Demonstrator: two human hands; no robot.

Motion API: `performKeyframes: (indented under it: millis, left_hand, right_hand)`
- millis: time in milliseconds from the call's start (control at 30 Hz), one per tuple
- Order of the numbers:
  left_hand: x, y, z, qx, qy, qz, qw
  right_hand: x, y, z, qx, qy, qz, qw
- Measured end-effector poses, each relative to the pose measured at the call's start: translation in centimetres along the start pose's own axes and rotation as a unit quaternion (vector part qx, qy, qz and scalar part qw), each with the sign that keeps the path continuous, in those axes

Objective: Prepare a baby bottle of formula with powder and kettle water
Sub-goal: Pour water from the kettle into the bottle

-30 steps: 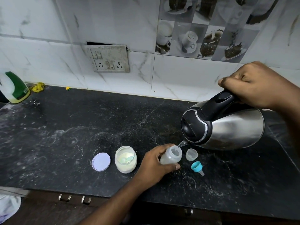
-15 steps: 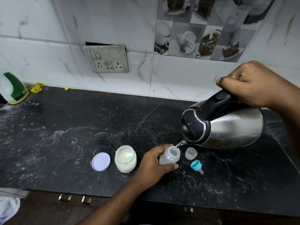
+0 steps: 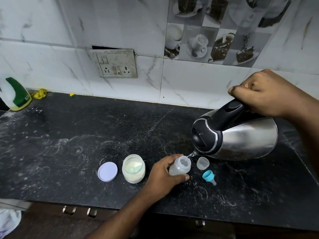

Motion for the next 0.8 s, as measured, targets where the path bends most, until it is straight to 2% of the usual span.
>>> performKeyframes:
  millis: [467,800]
  left_hand:
    - [0.3,-0.4,0.2,0.003,-0.003,0.006,1.000]
    - [0.7,-0.5,0.3,0.006,0.000,0.006,1.000]
  right_hand:
    - [0.0,-0.6,0.8,-0.002,0.002,-0.014,1.000]
    - [-0.4,-1.5,2.3,0.059,-0.013,0.001,0.998]
Point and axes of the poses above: each hand's wrist, its own x-axis towards the middle knuckle, its own y-axis out of the back of the hand, z = x × y, the point moved 3 cm from there along x, towards the middle knuckle, and after that the axes turned 12 degrees about x, right-handed, at the moved point
